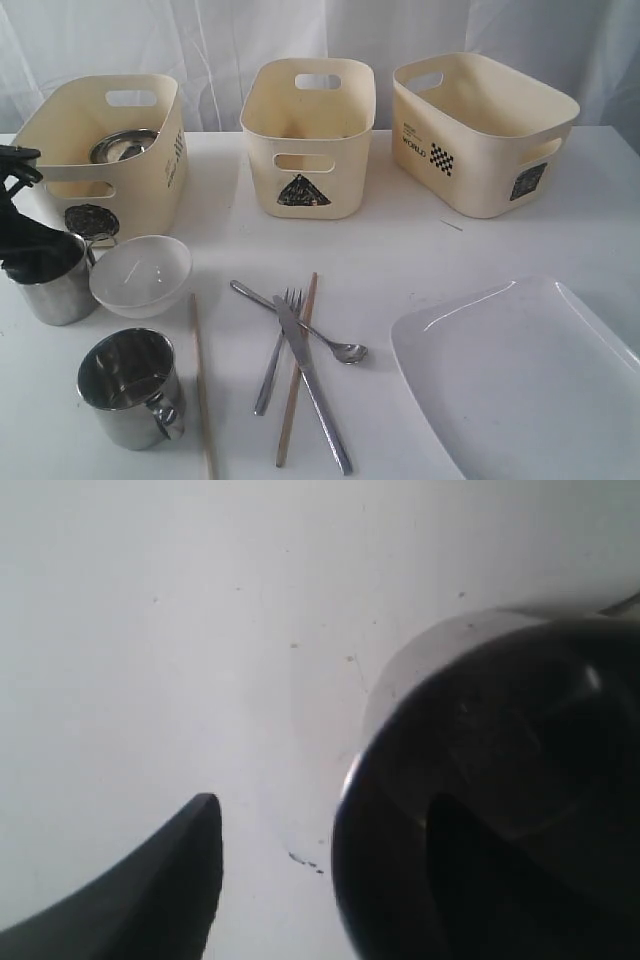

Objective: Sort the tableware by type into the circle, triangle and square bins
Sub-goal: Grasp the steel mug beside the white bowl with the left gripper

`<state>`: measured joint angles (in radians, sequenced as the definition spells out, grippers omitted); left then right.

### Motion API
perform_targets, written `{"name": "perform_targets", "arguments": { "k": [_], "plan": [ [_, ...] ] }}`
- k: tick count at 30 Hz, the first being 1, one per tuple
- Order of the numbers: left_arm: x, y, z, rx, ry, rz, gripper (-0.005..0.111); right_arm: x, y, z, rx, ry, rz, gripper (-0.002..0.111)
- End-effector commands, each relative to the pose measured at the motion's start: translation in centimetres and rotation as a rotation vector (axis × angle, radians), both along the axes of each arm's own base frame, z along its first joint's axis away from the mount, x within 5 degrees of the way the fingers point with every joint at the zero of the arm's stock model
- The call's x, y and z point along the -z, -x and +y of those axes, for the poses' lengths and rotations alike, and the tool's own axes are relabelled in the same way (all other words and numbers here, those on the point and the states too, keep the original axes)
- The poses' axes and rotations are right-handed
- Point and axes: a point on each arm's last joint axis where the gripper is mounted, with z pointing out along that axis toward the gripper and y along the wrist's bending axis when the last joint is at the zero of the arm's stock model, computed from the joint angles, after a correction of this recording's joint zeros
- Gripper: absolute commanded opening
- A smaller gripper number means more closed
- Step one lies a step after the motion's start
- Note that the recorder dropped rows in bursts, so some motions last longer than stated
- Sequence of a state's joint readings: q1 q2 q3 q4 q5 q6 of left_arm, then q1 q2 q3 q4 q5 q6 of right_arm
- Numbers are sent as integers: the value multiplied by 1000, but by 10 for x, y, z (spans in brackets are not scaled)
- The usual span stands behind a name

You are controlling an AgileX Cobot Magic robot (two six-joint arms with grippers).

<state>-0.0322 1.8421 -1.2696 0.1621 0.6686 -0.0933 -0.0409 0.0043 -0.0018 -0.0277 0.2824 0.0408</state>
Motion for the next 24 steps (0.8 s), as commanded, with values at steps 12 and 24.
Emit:
{"name": "perform_targets", "arguments": {
  "k": [12,24],
  "plan": [
    [-10,16,32,-100,-100,108,0,0,0,0,5,9,-1,0],
    [-198,55,35,-213,126,-816,0,0,0,0,5,9,-1,0]
  ]
}}
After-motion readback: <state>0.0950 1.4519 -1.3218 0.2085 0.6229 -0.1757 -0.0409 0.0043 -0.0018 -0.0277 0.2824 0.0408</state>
